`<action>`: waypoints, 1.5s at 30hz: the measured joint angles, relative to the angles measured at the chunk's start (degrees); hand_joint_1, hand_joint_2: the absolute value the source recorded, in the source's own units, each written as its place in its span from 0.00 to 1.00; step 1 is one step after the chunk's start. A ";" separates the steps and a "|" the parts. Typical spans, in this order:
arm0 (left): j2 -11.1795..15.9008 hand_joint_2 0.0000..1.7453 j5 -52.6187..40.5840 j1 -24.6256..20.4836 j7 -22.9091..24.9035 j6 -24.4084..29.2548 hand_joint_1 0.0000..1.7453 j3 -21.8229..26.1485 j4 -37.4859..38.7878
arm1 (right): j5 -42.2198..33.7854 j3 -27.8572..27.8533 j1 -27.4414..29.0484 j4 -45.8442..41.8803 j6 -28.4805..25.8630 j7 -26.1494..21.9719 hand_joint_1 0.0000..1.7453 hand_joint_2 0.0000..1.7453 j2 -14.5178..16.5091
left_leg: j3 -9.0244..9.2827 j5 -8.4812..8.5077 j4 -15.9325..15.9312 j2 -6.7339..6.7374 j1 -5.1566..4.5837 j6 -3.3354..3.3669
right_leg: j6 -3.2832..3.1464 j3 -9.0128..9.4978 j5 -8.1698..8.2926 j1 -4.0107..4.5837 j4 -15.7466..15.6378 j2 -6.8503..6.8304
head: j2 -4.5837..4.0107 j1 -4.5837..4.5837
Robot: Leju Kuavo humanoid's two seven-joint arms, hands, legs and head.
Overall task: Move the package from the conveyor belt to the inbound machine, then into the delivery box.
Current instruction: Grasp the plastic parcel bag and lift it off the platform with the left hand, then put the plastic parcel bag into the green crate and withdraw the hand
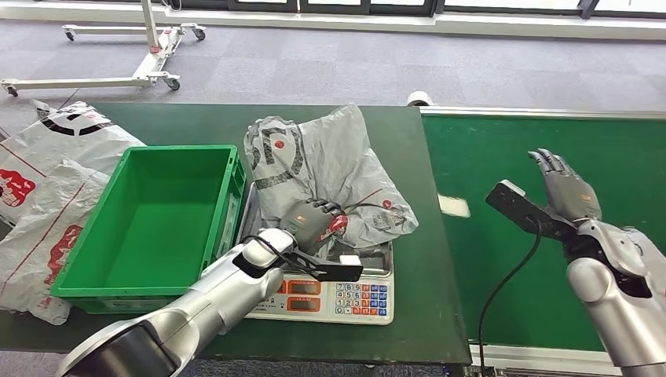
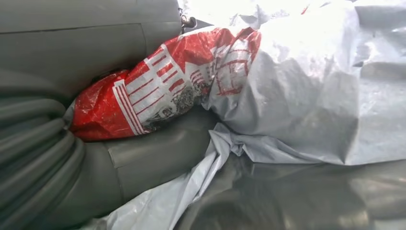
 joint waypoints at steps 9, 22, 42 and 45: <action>2.24 1.00 -3.22 0.21 0.17 -0.07 1.00 2.85 -2.83 | -0.16 -0.62 1.25 -0.33 -0.11 0.03 0.00 1.00 -0.02 | -0.33 0.09 0.00 -0.02 0.01 -0.01 | -0.02 -0.39 0.06 -0.01 0.02 0.01 | 0.00 0.01; 14.26 1.00 -8.47 -6.07 1.18 -8.77 1.00 10.38 -23.88 | 1.58 -9.80 14.03 -9.02 -0.57 -0.24 0.00 1.00 -2.44 | -1.24 0.29 0.02 -0.13 0.04 -0.10 | -0.07 -1.33 0.20 0.03 0.07 -0.03 | 0.00 0.01; 43.61 1.00 6.56 -12.89 -0.38 -20.14 1.00 17.54 -46.80 | -1.63 -29.16 35.08 -23.20 0.72 -1.94 0.00 1.00 -8.84 | -1.60 0.24 -0.05 0.27 0.03 -0.16 | -0.15 -1.88 0.20 0.04 0.10 0.31 | 0.00 0.00; 45.69 1.00 7.20 -11.31 -0.14 -19.92 1.00 18.00 -48.61 | -1.63 -29.93 35.93 -24.25 0.81 -2.01 0.00 1.00 -8.95 | -1.59 0.24 -0.05 0.27 0.02 -0.16 | -0.15 -1.83 0.21 0.01 0.10 0.31 | 0.00 0.01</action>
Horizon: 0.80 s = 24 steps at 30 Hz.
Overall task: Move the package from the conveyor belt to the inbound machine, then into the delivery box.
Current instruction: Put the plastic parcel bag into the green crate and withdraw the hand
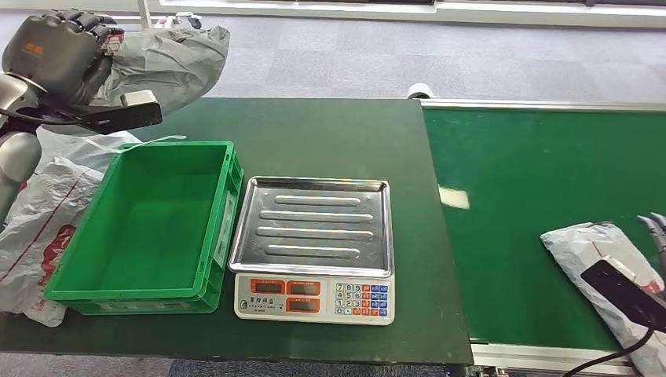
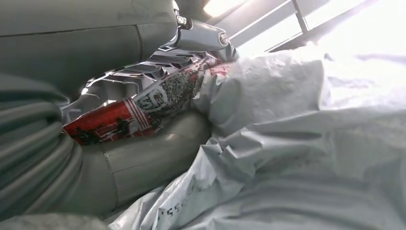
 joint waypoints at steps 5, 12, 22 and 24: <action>5.87 1.00 4.37 16.61 0.16 4.51 1.00 7.40 -8.85 | 2.01 -2.58 4.69 -3.65 -0.09 0.71 0.00 1.00 1.13 | 0.39 -0.17 -0.21 0.46 -0.19 -0.09 | -0.06 0.06 -0.08 -0.20 0.01 0.46 | 0.00 -0.02; 6.18 1.00 1.04 51.51 -4.55 6.75 1.00 28.97 -25.73 | 4.11 -9.01 12.05 -10.83 1.80 1.19 0.00 1.00 5.70 | 0.53 -0.55 -0.28 0.80 -0.21 -0.10 | -0.09 0.05 -0.46 -0.18 0.01 0.80 | 0.00 -0.01; -0.57 0.00 3.22 76.87 -3.20 1.44 0.00 39.81 -38.70 | 6.04 -15.39 14.66 -16.22 6.03 0.75 0.00 1.00 12.18 | 0.62 -0.75 -0.28 0.71 -0.20 0.01 | 0.01 0.23 -0.68 -0.21 -0.01 0.65 | 0.00 -0.02; -1.17 0.00 2.29 77.95 -2.06 1.99 0.00 39.59 -38.77 | 6.15 -15.80 14.89 -16.75 6.28 0.80 0.00 1.00 12.92 | 0.65 -0.73 -0.28 0.55 -0.20 0.03 | 0.02 0.28 -0.69 -0.20 -0.01 0.48 | 0.00 -0.01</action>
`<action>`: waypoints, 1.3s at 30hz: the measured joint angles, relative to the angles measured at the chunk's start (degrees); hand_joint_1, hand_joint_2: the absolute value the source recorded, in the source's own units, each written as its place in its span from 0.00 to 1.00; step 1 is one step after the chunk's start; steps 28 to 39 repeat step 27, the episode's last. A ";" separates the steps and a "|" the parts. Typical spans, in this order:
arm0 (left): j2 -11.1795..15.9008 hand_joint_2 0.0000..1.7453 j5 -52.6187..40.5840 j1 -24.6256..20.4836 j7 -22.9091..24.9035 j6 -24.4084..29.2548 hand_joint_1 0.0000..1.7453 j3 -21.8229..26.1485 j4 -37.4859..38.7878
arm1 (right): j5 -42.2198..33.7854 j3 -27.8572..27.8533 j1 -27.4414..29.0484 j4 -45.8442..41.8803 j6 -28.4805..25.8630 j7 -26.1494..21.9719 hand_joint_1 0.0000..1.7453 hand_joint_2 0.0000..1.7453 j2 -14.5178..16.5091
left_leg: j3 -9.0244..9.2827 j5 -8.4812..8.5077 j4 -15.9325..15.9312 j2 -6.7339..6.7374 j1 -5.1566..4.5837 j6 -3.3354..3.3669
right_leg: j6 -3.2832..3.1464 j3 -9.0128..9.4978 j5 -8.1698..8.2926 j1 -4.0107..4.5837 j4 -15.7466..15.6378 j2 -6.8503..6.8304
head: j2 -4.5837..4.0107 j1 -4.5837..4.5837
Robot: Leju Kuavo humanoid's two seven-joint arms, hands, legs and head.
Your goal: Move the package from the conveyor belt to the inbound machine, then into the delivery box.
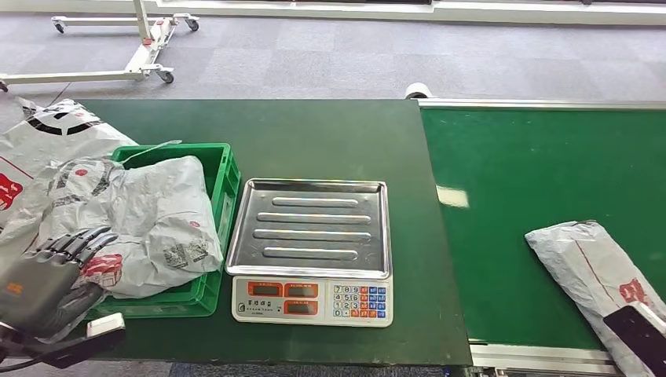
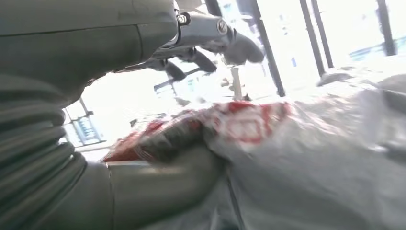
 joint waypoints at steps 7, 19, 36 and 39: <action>-0.82 0.00 -0.19 -3.77 1.81 4.81 0.00 -1.35 1.26 | 0.15 -3.50 2.11 -3.16 2.25 -2.35 0.00 1.00 2.67 | 0.09 0.10 0.00 -0.36 0.01 -0.07 | -0.01 0.22 0.00 0.05 0.00 -0.28 | 0.00 -0.01; 0.27 0.00 5.45 -21.34 1.42 5.58 0.00 -1.25 2.28 | 2.35 -7.97 1.74 -4.75 3.08 -5.15 0.00 1.00 5.31 | 0.20 0.18 0.00 -0.42 0.06 -0.06 | -0.07 0.38 0.06 0.03 0.01 -0.44 | 0.00 -0.01; -0.19 0.00 5.49 -28.02 2.67 8.23 0.00 -0.97 3.09 | 2.83 -6.02 1.06 -3.88 -0.28 -3.81 0.00 1.00 5.29 | 0.23 0.17 0.00 -0.46 0.05 -0.06 | -0.08 0.45 0.05 0.03 0.01 -0.47 | 0.00 -0.01; -0.19 0.00 5.49 -28.02 2.67 8.23 0.00 -0.97 3.09 | 2.83 -6.02 1.06 -3.88 -0.28 -3.81 0.00 1.00 5.29 | 0.23 0.17 0.00 -0.46 0.05 -0.06 | -0.08 0.45 0.05 0.03 0.01 -0.47 | 0.00 -0.01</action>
